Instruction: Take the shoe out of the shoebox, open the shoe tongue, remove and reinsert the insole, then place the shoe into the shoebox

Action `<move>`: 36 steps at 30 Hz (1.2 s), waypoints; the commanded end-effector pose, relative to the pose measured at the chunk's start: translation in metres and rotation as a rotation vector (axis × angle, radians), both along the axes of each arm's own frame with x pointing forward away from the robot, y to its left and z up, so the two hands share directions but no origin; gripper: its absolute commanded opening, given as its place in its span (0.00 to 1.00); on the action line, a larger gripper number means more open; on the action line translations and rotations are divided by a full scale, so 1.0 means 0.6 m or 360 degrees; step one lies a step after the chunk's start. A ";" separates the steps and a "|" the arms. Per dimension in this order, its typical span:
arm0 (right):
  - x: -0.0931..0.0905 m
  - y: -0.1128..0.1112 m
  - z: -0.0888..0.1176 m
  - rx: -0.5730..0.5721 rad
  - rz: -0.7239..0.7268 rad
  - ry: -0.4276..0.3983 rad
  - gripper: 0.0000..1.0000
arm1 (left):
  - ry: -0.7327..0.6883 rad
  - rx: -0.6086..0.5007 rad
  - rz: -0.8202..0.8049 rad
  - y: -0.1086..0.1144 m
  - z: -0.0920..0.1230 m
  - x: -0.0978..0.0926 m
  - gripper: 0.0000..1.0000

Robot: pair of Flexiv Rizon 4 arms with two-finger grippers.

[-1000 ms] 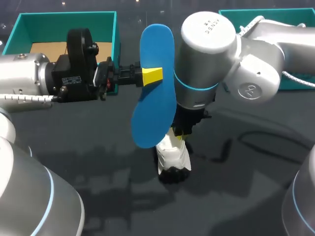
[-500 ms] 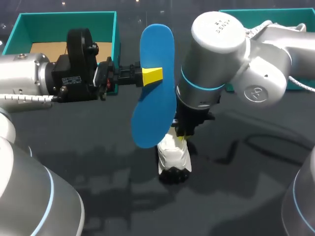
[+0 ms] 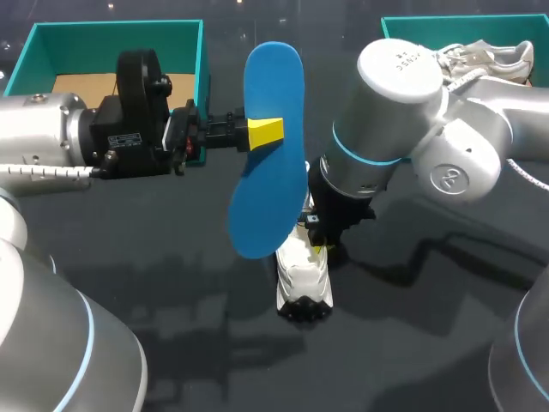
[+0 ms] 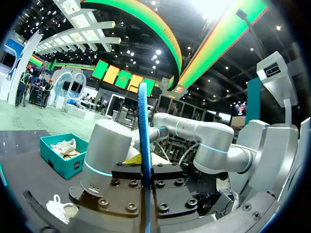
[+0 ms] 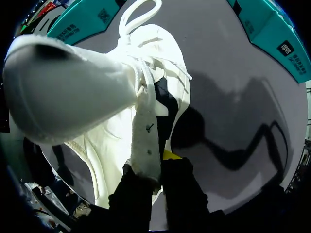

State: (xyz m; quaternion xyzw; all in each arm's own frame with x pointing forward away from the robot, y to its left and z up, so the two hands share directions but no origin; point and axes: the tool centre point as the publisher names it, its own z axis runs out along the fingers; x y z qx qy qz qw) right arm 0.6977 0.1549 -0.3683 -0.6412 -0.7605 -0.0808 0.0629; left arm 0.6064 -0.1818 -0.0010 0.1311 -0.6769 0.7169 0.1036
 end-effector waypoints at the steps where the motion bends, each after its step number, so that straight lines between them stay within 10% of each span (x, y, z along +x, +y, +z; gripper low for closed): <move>1: 0.002 0.001 -0.013 0.0041 0.0010 0.0013 0.00 | 0.0000 -0.0005 0.0006 -0.003 -0.001 -0.002 0.00; 8: -0.002 -0.001 -0.016 0.0062 0.0013 0.0018 0.36 | 0.0000 -0.0005 0.0006 -0.003 -0.001 -0.002 0.00; 9: -0.004 -0.002 -0.016 0.0065 0.0011 0.0017 0.46 | 0.0000 -0.0005 0.0006 -0.003 -0.001 -0.002 0.00; 11: -0.006 -0.004 -0.012 0.0070 0.0009 0.0013 1.00 | 0.0000 -0.0005 0.0006 -0.003 -0.001 -0.002 0.00; 25: -0.010 -0.040 0.103 0.0301 0.0172 -0.0212 1.00 | 0.0000 -0.0005 0.0006 -0.003 -0.001 -0.002 0.00; 36: -0.010 -0.040 0.103 0.0301 0.0172 -0.0212 1.00 | 0.0000 -0.0005 0.0006 -0.003 -0.001 -0.002 0.00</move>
